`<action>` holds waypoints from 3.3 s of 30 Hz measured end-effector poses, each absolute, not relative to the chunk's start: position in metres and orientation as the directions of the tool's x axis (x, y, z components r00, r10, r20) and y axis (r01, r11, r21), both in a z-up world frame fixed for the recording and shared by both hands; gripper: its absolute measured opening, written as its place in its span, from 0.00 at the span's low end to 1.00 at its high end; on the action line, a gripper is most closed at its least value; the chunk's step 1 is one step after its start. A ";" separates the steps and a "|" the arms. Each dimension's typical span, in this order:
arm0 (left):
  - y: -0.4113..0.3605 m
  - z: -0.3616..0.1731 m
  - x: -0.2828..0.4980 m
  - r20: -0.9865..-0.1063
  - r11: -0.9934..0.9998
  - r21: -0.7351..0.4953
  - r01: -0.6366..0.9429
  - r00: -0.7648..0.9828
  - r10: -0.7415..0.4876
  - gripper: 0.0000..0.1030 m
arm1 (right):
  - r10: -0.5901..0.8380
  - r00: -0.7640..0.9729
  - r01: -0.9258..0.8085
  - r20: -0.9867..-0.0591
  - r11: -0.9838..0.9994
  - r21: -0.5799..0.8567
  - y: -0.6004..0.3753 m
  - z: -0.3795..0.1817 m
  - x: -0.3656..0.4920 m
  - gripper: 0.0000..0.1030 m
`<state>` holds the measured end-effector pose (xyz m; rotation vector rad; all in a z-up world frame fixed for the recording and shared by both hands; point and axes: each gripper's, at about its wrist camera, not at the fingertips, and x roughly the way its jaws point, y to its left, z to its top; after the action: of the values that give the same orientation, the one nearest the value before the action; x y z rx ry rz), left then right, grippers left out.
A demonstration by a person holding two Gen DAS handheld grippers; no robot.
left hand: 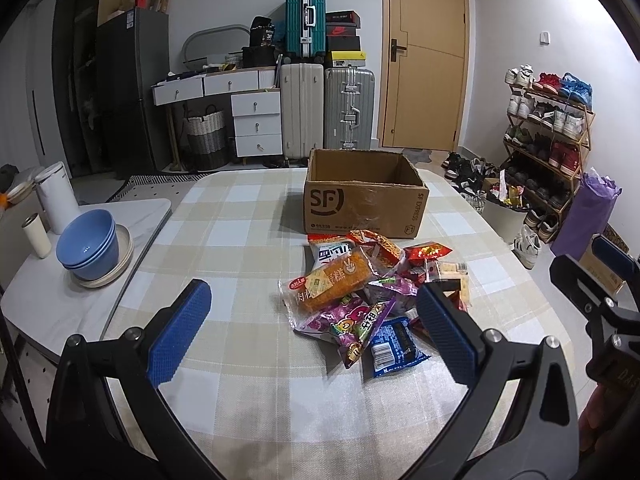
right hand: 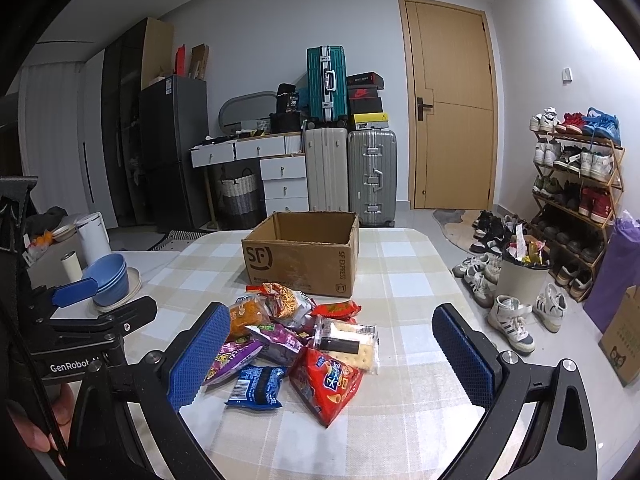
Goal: Organize snacks
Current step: 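Lower the right tool onto the red chip bag while the left tool reaches the purple candy bag, then close the right tool on the red chip bag while the left tool grasps the purple candy bag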
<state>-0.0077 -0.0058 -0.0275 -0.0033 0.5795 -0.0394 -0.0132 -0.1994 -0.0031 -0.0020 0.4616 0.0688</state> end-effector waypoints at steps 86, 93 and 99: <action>0.020 -0.170 0.094 -0.786 0.972 -0.219 0.090 0.574 -0.230 0.99 | 0.259 0.568 -0.372 -0.781 0.928 0.037 -0.191 -0.152 0.109 0.68; 0.023 -0.173 0.095 -0.792 0.970 -0.229 0.086 0.563 -0.237 0.99 | 0.253 0.546 -0.395 -0.798 0.919 0.021 -0.186 -0.166 0.113 0.65; 0.024 -0.176 0.095 -0.797 0.968 -0.238 0.081 0.554 -0.242 0.99 | 0.300 0.537 -0.395 -0.789 0.915 0.079 -0.193 -0.166 0.111 0.60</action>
<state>0.0948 0.0239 -0.1756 -0.1815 0.9663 -0.1919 0.1114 -0.1933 -0.1660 -0.1134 0.9155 0.4145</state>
